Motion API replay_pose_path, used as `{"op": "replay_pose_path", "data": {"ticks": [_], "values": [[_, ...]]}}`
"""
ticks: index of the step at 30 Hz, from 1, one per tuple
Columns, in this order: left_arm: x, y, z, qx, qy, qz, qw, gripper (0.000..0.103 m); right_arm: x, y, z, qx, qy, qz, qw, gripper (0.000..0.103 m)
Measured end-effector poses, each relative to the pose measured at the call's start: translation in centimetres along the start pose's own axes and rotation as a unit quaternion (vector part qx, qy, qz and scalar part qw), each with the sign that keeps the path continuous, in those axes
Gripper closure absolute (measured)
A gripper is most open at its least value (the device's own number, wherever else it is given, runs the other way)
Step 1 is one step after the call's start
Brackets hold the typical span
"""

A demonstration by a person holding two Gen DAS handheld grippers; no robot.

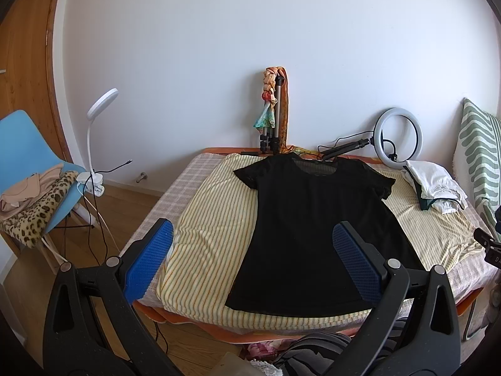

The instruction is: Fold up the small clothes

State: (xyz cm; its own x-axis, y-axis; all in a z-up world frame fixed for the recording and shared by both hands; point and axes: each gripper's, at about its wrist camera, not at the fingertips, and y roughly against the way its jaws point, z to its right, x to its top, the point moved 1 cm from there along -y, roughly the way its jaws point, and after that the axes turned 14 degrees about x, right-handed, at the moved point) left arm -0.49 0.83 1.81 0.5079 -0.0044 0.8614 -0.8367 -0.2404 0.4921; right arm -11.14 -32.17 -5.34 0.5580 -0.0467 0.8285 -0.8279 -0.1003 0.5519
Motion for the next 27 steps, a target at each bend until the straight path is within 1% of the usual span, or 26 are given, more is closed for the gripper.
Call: {"op": "replay_pose_path", "data": {"ticks": [7,13,19,23,26,27], "values": [[-0.3,-0.3,-0.2,0.002,0.003,-0.005,1.0000,0.000,0.1,-0.6,-0.3,-0.001,0.005,-0.002,1.000,0.001],[-0.7,-2.7,-1.0,0.017,0.008,-0.015,0.9997,0.000,0.7,-2.0,-0.2,0.002,0.015,-0.002,1.000,0.001],[-2.0,-5.4,-2.8,0.041,0.001,-0.014,0.9991,0.000,3.0,-5.2,0.8,0.015,0.047,0.006,0.999,0.001],[-3.2,-7.0,-4.4,0.029,0.010,-0.022,0.9993,0.000,4.7,-7.7,1.0,0.034,0.066,0.010,0.997,0.001],[-4.4,-8.5,-5.1,0.018,0.015,-0.041,0.9989,0.000,5.7,-9.4,0.9,0.050,0.066,0.007,0.996,0.001],[-4.7,-9.0,-5.2,0.011,0.018,-0.050,0.9986,0.003,6.0,-10.0,0.9,0.057,0.066,0.005,0.996,0.001]]}}
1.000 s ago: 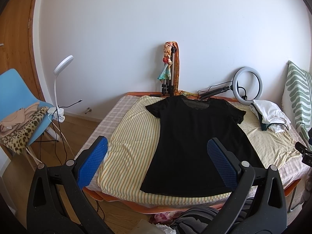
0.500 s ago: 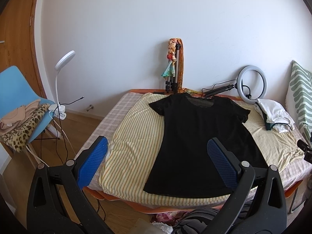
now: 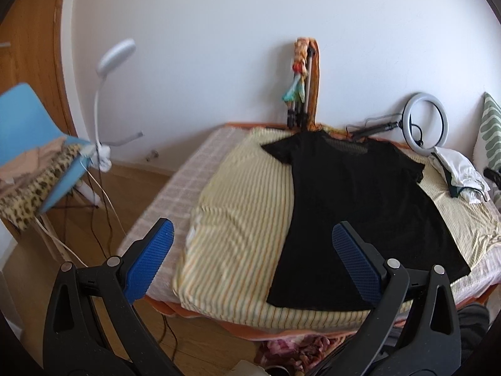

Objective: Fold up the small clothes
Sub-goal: 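Move both grippers to one side edge of the black t-shirt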

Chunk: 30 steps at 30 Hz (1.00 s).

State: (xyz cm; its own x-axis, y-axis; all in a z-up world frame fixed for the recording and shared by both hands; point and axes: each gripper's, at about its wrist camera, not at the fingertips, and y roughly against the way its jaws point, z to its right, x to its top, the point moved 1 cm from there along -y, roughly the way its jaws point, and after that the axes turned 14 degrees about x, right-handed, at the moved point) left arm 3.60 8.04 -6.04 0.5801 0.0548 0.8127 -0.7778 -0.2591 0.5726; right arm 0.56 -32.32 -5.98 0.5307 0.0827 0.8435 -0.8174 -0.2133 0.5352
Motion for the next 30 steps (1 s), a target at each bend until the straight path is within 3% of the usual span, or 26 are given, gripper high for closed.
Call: {"op": "replay_pose_path", "data": {"ticks": [4,9,14,17,23,27,30], "values": [[-1.7,-2.7,0.0,-0.037,0.017,-0.048,0.9980,0.012,1.0,-2.4,-0.2,0.021,-0.004,-0.017,1.000,0.001],[-4.3,-5.9,0.5,-0.069,0.028,-0.104,0.9918,0.033,2.7,-4.7,-1.2,0.045,-0.008,-0.031,0.998,0.001],[-6.4,-8.6,1.2,-0.102,0.034,-0.143,0.9839,0.043,4.8,-6.6,-3.7,0.077,0.000,-0.041,0.996,0.001],[-7.0,-9.6,1.6,-0.117,0.034,-0.153,0.9806,0.050,6.3,-8.1,-6.0,0.097,0.017,-0.050,0.994,0.001],[-7.9,-11.2,2.3,-0.147,0.032,-0.164,0.9750,0.050,9.7,-12.4,-10.9,0.147,0.024,-0.067,0.987,0.001],[-8.3,-12.3,2.4,-0.167,0.040,-0.179,0.9689,0.060,11.5,-15.2,-14.0,0.170,0.040,-0.070,0.982,0.002],[-8.3,-12.3,2.6,-0.172,0.037,-0.174,0.9690,0.061,12.6,-17.6,-16.1,0.189,0.048,-0.081,0.978,0.004]]}}
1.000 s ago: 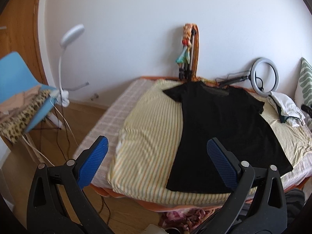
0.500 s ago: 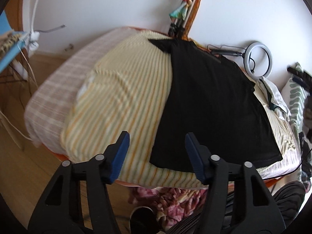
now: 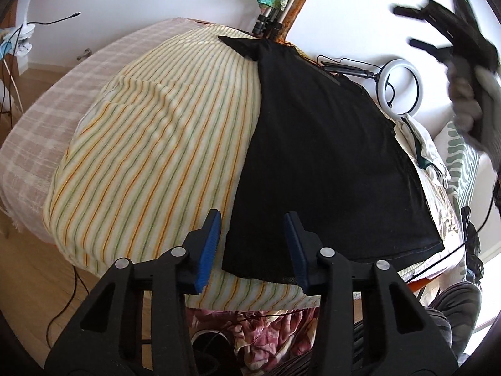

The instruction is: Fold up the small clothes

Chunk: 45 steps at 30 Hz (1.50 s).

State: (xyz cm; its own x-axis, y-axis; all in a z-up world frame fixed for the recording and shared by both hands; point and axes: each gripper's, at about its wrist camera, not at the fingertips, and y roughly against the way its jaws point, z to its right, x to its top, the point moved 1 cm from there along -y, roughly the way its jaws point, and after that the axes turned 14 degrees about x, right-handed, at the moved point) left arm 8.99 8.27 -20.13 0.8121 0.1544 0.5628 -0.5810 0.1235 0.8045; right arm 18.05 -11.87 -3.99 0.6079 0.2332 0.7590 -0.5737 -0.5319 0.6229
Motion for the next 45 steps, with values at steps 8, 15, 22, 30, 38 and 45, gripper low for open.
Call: {"op": "replay_pose_path", "data": {"ticks": [8,15,22,30,38,45], "values": [[0.0,-0.3,0.2,-0.019,-0.014,0.005,0.9997,0.066,3.5,-7.7,-1.3,0.032,-0.005,-0.024,0.999,0.009],[-0.1,-0.4,0.1,-0.005,-0.024,0.011,0.9996,0.089,4.4,-14.6,-1.7,0.049,-0.004,-0.061,0.997,0.009],[0.1,-0.8,-0.8,-0.028,0.004,0.005,0.9996,0.100,4.4,-22.0,-0.7,0.058,-0.036,-0.103,0.992,0.022],[0.7,-0.5,-1.0,-0.050,0.010,0.007,0.9987,0.101,3.7,-29.9,-2.6,0.068,-0.016,-0.155,0.985,0.027],[0.8,-0.9,-1.1,-0.044,0.010,-0.004,0.9990,0.102,3.0,-33.1,-1.5,0.032,-0.004,-0.188,0.982,0.042],[0.9,-0.5,-0.3,-0.042,-0.003,0.003,0.9991,0.102,3.6,-33.0,-1.1,0.038,0.002,-0.181,0.983,0.095]]}}
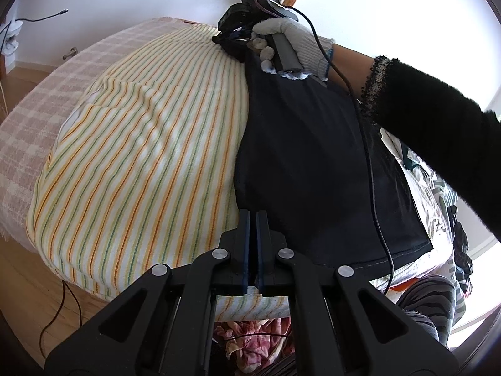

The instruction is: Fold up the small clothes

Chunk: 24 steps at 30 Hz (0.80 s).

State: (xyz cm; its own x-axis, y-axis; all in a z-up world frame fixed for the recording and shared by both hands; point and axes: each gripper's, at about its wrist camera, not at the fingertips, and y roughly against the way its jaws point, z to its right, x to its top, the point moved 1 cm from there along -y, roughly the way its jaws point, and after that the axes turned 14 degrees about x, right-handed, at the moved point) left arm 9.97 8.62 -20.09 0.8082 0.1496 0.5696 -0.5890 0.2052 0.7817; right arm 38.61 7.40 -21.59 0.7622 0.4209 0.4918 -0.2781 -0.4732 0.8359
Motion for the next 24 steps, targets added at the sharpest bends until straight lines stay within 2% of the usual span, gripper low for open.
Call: {"op": "replay_pose_path", "data": {"ticks": [2,8,13,20,24], "values": [[0.0,0.2,0.3,0.000,-0.005,0.002,1.0000,0.102,0.1,0.4,0.2,0.005,-0.003,0.009,1.000,0.100],[0.2,1.4,1.6,-0.008,-0.026,0.018,0.9995,0.102,-0.1,3.3,1.4,0.042,-0.023,0.056,0.997,0.101],[0.5,2.1,3.5,-0.018,-0.054,0.025,0.9980,0.102,-0.7,7.2,4.1,0.063,-0.052,0.104,0.991,0.101],[0.4,2.7,7.3,-0.034,-0.106,0.027,0.9934,0.102,-3.0,12.8,9.5,0.057,-0.083,0.159,0.982,0.101],[0.2,1.7,9.4,-0.039,-0.140,0.012,0.9893,0.102,-4.8,14.3,12.9,0.037,-0.107,0.170,0.979,0.101]]}}
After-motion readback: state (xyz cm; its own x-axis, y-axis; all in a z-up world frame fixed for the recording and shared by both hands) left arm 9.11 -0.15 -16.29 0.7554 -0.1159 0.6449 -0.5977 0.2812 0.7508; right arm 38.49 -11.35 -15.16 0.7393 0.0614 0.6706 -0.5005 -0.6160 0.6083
